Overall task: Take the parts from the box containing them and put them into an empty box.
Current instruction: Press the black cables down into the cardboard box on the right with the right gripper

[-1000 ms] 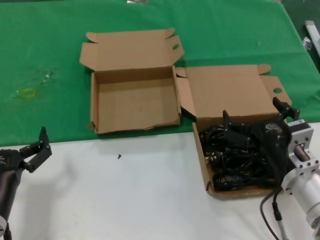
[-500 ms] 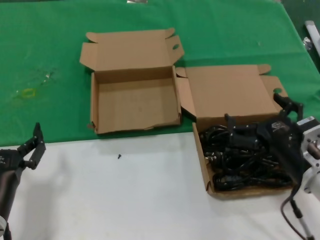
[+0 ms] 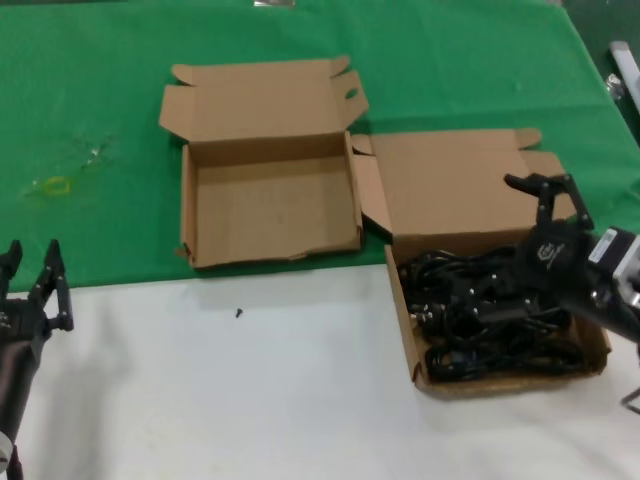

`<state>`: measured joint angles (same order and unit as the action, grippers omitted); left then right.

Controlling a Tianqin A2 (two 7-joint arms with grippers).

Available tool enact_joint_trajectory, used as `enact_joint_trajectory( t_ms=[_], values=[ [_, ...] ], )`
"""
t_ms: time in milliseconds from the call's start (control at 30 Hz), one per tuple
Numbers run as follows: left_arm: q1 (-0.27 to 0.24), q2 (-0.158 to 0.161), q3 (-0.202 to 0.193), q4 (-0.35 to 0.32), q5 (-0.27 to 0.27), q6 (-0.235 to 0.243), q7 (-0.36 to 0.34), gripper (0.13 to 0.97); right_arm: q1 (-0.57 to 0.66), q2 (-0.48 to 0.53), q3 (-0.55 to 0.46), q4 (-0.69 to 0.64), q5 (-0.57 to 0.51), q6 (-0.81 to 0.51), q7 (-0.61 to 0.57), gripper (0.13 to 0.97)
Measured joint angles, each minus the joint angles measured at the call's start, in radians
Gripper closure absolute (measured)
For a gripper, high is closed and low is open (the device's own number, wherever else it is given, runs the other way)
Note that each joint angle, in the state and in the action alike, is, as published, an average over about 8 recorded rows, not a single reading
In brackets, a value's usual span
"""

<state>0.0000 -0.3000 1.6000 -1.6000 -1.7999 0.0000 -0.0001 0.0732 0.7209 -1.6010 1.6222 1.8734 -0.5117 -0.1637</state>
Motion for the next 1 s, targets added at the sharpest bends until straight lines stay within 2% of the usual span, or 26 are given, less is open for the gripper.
enact_joint_trajectory(
  t_ms=[333, 700, 1000],
  values=[
    [0.0, 0.0, 0.0, 0.0, 0.0, 0.0, 0.0, 0.865, 0.197, 0.15, -0.095, -0.092, -0.042, -0.305, -0.157, 0.129],
    [0.0, 0.0, 0.0, 0.0, 0.0, 0.0, 0.0, 0.943, 0.41, 0.223, -0.229, -0.194, -0.145, -0.547, -0.27, 0.129],
    [0.0, 0.0, 0.0, 0.0, 0.0, 0.0, 0.0, 0.953, 0.498, 0.243, -0.298, -0.272, -0.234, -0.632, -0.357, 0.129]
  ],
)
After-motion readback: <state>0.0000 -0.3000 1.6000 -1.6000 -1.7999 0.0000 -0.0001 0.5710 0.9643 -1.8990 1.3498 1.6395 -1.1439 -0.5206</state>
